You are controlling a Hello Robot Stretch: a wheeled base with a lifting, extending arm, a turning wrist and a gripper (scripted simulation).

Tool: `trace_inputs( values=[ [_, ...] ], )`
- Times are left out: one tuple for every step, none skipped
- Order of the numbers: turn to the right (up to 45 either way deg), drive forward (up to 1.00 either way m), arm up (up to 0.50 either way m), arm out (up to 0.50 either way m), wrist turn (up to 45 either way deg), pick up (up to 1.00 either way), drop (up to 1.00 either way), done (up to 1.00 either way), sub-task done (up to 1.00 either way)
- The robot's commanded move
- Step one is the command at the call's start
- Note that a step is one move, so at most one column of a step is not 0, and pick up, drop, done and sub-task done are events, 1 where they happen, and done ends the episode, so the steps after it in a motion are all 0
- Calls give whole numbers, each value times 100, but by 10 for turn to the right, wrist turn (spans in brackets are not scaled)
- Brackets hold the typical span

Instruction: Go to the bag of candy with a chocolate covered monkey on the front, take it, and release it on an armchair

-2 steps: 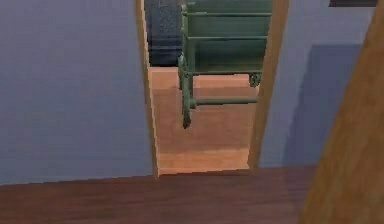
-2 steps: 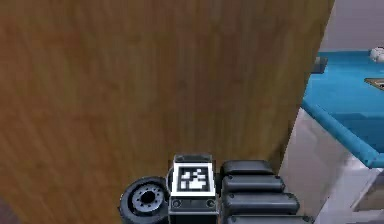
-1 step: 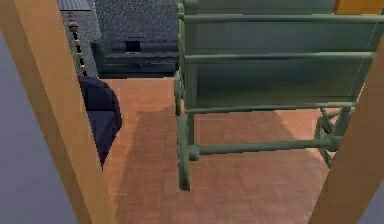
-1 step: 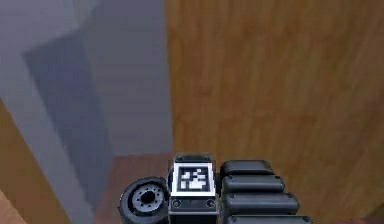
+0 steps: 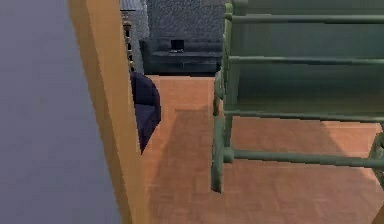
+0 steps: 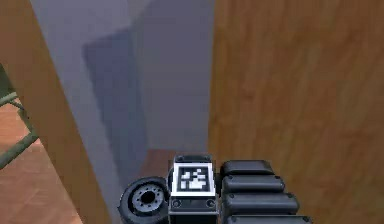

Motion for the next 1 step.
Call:
trace_inputs(
  values=[
    [0,90,0,0,0,0,0,0,0]
  ],
)
